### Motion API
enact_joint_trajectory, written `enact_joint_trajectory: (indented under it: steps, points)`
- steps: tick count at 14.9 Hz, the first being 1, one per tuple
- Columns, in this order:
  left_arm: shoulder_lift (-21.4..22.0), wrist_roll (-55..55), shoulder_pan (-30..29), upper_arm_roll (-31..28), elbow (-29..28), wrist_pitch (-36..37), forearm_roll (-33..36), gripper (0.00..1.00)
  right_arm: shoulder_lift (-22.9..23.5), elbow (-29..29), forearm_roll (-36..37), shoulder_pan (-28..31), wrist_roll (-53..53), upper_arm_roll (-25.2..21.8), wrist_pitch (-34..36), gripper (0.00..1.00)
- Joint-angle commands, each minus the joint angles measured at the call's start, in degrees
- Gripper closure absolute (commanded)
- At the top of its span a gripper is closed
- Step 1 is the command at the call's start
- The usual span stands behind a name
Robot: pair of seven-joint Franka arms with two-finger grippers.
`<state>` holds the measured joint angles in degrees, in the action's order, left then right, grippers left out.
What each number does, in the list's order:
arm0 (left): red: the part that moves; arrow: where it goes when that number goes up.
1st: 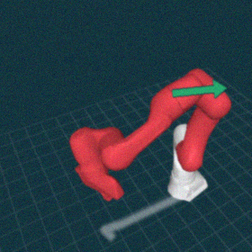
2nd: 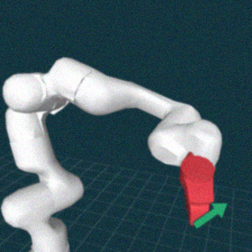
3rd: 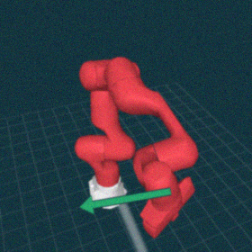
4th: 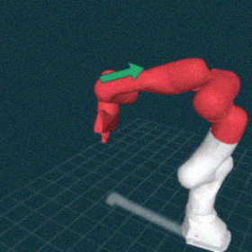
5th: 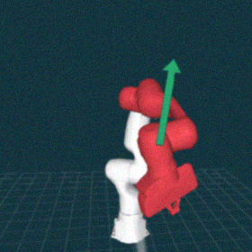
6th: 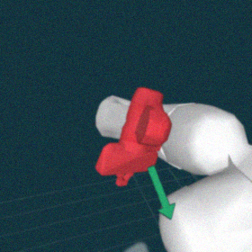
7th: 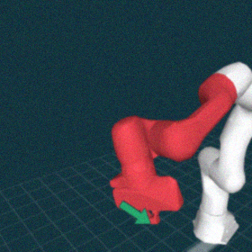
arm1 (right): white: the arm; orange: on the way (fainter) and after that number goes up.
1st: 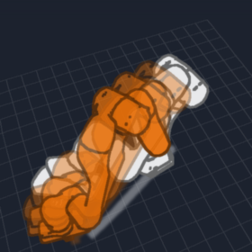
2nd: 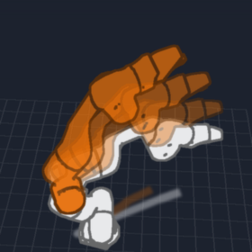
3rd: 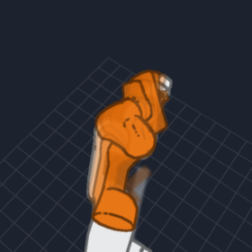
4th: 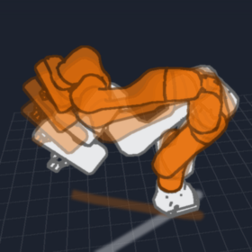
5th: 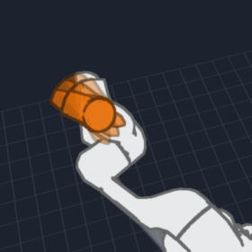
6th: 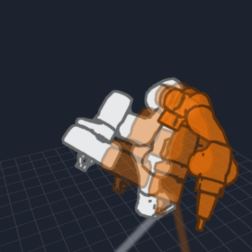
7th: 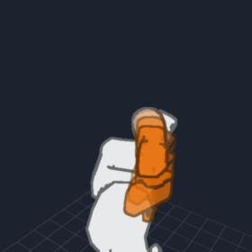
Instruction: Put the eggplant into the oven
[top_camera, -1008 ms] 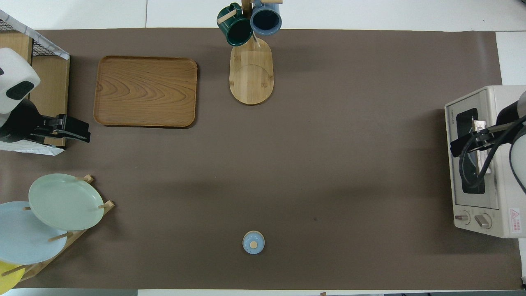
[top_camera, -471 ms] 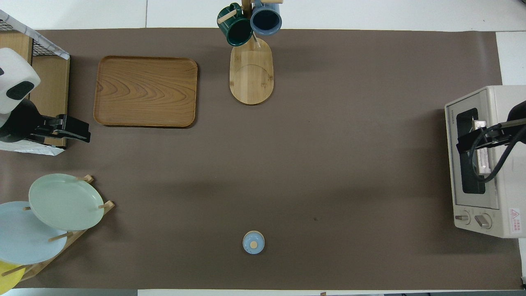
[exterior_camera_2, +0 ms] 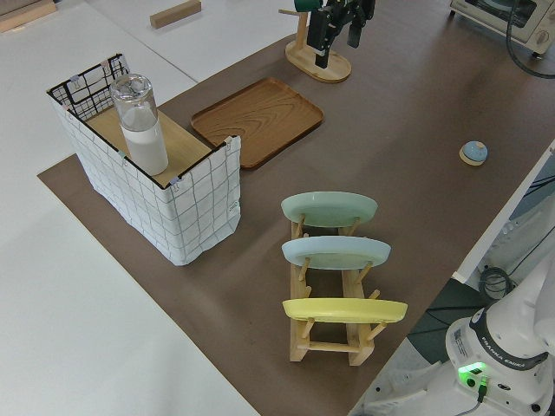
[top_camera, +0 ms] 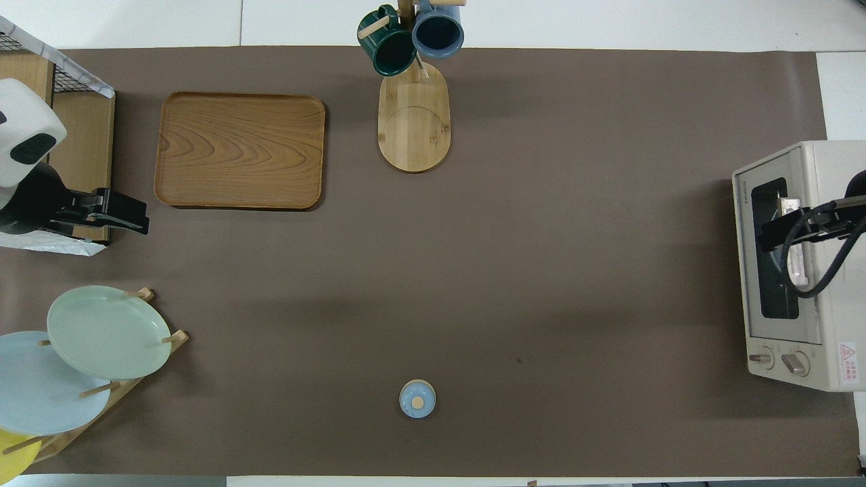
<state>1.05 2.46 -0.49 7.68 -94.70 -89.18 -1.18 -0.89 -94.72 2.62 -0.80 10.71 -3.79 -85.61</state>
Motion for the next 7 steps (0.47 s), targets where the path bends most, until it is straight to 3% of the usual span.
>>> enact_joint_trajectory:
  steps: [1, 7]
  points:
    - [1.1, -0.3, -0.8, 0.3, -1.1, -0.9, -0.7, 0.0, -0.3, 0.7, -1.5, 0.0, -1.0, -0.4, 0.4, 0.0]
    - [1.1, -0.2, -0.8, 0.3, -1.1, -0.9, -0.7, 0.0, -0.7, 0.4, -1.5, -0.2, -2.7, -0.3, 0.4, 0.0]
